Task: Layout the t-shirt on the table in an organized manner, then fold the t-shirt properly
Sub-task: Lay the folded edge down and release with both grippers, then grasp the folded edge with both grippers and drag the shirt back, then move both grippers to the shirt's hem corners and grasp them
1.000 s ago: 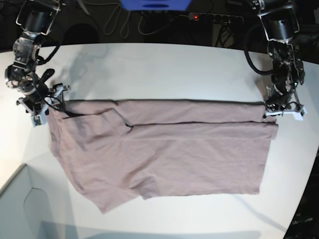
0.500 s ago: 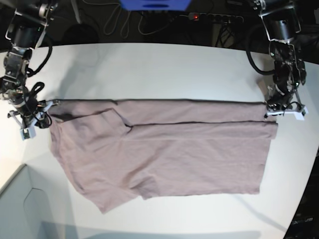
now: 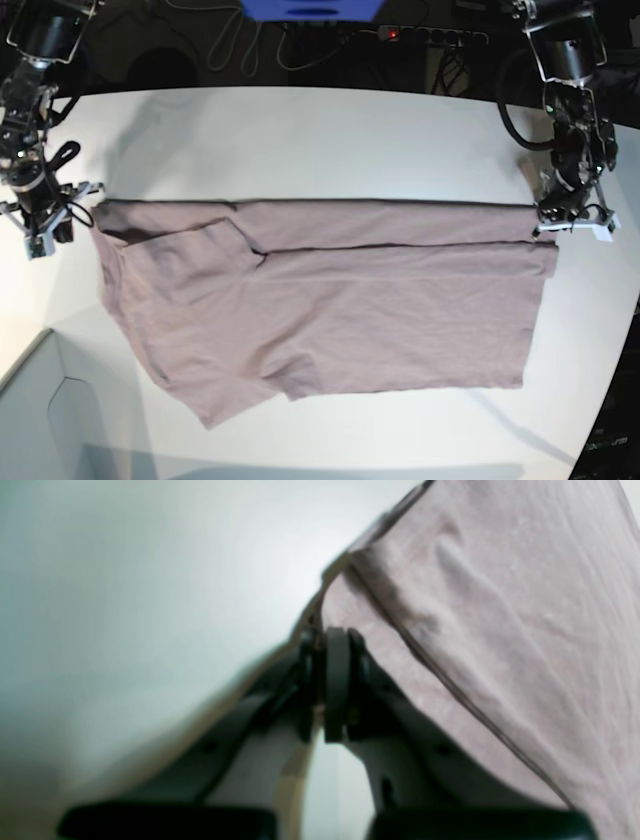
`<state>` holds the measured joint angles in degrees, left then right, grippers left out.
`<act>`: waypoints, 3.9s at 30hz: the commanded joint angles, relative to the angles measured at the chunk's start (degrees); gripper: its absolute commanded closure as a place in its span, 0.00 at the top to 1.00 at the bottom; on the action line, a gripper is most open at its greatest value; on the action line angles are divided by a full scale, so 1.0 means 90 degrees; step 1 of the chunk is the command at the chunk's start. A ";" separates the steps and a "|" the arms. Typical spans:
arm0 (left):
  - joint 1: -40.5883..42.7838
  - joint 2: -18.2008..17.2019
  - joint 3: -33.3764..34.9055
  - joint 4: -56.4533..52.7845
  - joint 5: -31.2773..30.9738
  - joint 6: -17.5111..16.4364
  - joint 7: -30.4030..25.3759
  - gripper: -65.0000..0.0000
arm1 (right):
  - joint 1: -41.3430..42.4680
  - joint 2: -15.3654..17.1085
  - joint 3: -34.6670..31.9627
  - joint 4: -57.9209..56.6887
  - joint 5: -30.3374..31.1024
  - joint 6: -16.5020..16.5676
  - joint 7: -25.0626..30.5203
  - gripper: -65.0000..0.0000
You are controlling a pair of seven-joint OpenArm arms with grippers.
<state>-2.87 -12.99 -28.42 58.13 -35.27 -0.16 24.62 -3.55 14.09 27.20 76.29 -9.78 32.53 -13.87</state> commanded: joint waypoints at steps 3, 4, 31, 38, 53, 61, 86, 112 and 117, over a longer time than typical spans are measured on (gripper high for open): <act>-0.0096 -0.0104 -0.0011 0.0100 -0.0013 -0.0016 -0.0084 0.00 | -0.0060 -0.0222 0.0020 0.0349 0.0115 -0.0006 0.0178 0.17; -0.0096 -0.0104 -0.0011 0.0100 -0.0013 -0.0016 -0.0084 0.00 | -0.0060 -0.0281 0.0020 0.0319 0.0115 -0.0006 0.0149 0.22; 0.0266 -0.0104 -0.0002 0.0638 -0.0062 -0.0016 -0.0035 0.00 | -0.0226 -0.0076 0.0001 -0.0628 0.0105 0.0366 0.0129 0.00; 0.0520 -0.0104 -0.0041 0.2220 -0.0062 -0.0016 0.0668 0.00 | -0.0421 -0.0076 0.0011 0.0837 0.0105 0.0668 -0.0212 0.00; -0.1024 -0.0329 -0.0050 0.2171 -0.0062 0.0004 0.1655 0.00 | 0.1327 0.0364 -0.0009 0.1462 -0.0501 0.0830 -0.2088 0.00; -0.0311 -0.0310 -0.0050 0.2220 -0.0062 -0.0006 0.1596 0.00 | 0.0302 -0.0085 0.0108 0.1491 -0.0481 0.0830 -0.1805 0.00; 0.2278 0.0443 -0.1985 0.2230 -0.0062 -0.1745 0.1645 0.00 | -0.2629 -0.1160 0.0763 0.1970 -0.0481 0.0830 0.0354 0.00; 0.2395 0.0374 -0.2004 0.2230 -0.0062 -0.1960 0.1655 0.35 | -0.3000 -0.1160 0.0919 0.1970 0.0115 0.0830 0.0364 0.23; 0.2356 0.0443 -0.2395 0.2230 -0.0062 -0.1960 0.1655 0.57 | -0.3078 -0.1238 0.1173 0.2204 0.0134 0.0830 0.0374 0.43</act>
<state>18.37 -8.05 -49.60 77.14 -35.24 -17.37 40.47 -31.00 2.44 37.39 94.98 -9.34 40.29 -11.94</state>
